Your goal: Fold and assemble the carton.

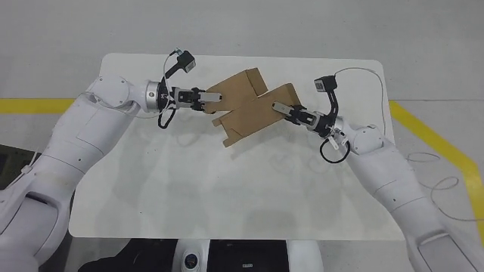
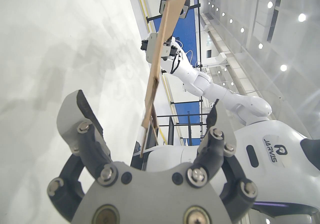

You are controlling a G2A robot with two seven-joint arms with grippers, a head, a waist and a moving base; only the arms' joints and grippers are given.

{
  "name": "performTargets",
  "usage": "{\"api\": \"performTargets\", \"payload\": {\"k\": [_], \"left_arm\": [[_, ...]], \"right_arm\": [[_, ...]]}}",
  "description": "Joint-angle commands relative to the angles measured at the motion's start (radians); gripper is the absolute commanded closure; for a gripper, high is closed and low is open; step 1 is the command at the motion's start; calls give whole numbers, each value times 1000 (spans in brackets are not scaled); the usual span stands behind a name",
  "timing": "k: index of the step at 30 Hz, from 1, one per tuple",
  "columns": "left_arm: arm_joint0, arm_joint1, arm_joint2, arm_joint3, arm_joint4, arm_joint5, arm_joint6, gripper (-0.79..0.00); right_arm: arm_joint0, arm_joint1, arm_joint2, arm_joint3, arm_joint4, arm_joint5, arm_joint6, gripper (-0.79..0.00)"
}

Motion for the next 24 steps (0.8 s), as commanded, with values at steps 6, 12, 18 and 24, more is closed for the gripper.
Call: {"api": "performTargets", "payload": {"k": [6,12,18,24], "left_arm": [[10,1,-40,3,-23,25,-48,-785],[20,3,-73,-9,-37,45,-105,-785],[27,6,-115,-24,-53,59,-120,-785],[32,-1,-134,-29,-41,77,-78,-785]], "right_arm": [[8,-14,2,28,-73,1,-78,0],[12,-20,8,34,-143,23,-121,0],[5,-28,6,28,-176,40,-136,0],[5,-36,4,21,-178,42,-128,0]]}}
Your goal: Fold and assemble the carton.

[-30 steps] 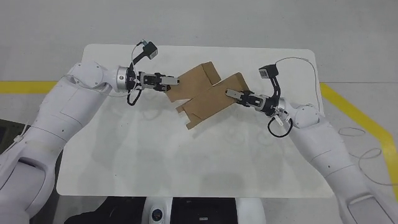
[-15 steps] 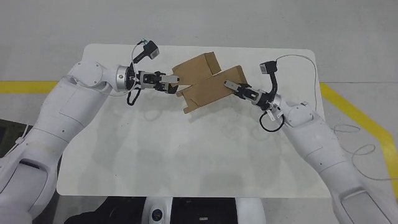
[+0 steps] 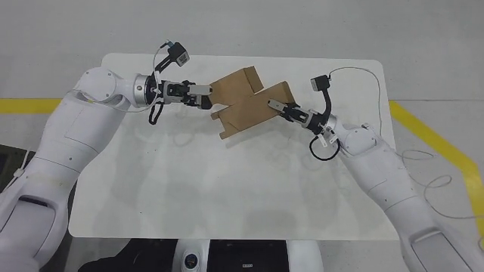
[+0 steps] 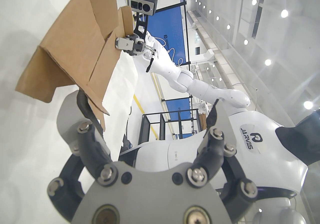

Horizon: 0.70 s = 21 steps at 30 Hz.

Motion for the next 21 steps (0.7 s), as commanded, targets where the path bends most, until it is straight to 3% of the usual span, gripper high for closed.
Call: {"api": "performTargets", "payload": {"k": [1,16,21], "left_arm": [[0,-5,-1,1,-2,9,14,-785],[-9,-45,7,76,44,36,73,-785],[-7,-53,7,93,66,53,74,-591]], "right_arm": [[1,-2,1,-2,0,-2,5,0],[1,-12,19,-2,-4,-21,22,0],[-2,-15,25,0,-9,-22,22,0]]}}
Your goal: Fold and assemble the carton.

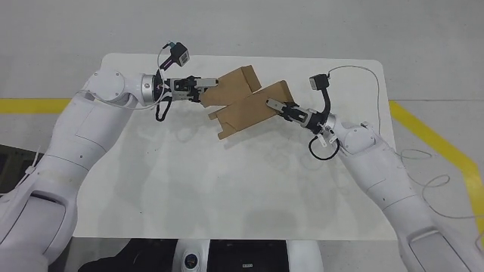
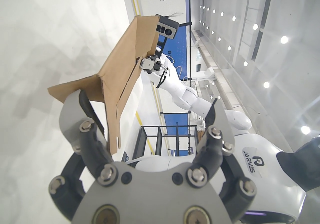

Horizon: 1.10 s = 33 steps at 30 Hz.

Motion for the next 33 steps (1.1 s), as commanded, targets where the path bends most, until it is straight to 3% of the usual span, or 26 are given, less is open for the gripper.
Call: {"api": "performTargets", "payload": {"k": [1,5,16,19,21,22,30,31,32,33], "left_arm": [[3,-3,-1,4,3,3,0,-570],[5,-8,-6,14,8,10,-4,-391],[7,-22,-11,46,69,17,2,-329],[11,-26,-13,50,80,15,3,-194],[12,-28,-15,52,85,15,5,-31],[12,-29,-17,52,88,15,5,0],[15,-36,-30,63,101,24,6,0],[16,-37,-32,64,100,25,5,0],[16,-38,-35,64,97,27,2,0],[15,-38,-38,63,94,28,0,0]], "right_arm": [[-1,-1,2,1,-3,0,1,0],[-3,-3,6,4,-7,1,2,0],[-5,-9,17,9,-15,2,6,0],[-6,-10,20,8,-21,2,4,0],[-7,-11,22,7,-23,3,4,0],[-8,-12,24,7,-25,4,3,0],[-13,-13,36,-3,-39,12,-2,0],[-14,-13,38,-5,-39,13,-3,-89],[-15,-13,41,-6,-40,15,-5,-400],[-16,-13,45,-6,-42,16,-8,-785]]}}
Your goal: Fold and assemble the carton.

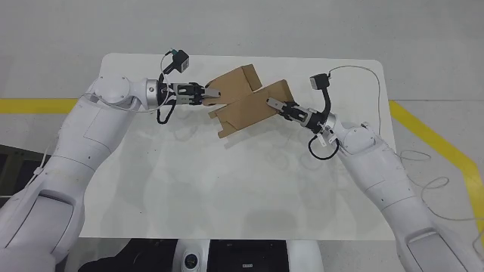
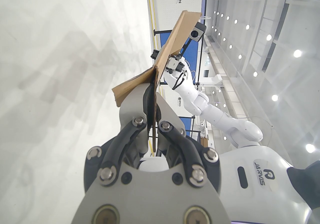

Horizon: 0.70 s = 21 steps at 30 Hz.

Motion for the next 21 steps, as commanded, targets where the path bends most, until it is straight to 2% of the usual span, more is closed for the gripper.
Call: {"api": "performTargets", "payload": {"k": [1,7,11,14,17,18,19,21], "left_arm": [[-1,-1,-7,-1,-8,3,-5,0],[-6,3,-42,-19,-5,-27,-26,0],[-3,8,-60,-42,13,-61,-56,0],[1,12,-69,-66,41,-95,-80,0],[11,15,-67,-98,80,-132,-114,0],[14,16,-66,-106,96,-142,-122,0],[17,17,-65,-116,112,-144,-120,0],[27,20,-61,-143,137,-144,-119,0]], "right_arm": [[-3,1,9,2,-1,-1,-8,-785],[-30,29,93,10,-65,-14,-27,-785],[-71,58,173,-84,-131,0,-20,-785],[-98,75,209,-202,-151,19,37,-785],[-100,82,196,-287,-84,24,152,-785],[-93,83,189,-297,-53,25,193,-720],[-84,83,177,-303,-22,27,236,-563],[-60,81,150,-302,46,26,316,-385]]}}
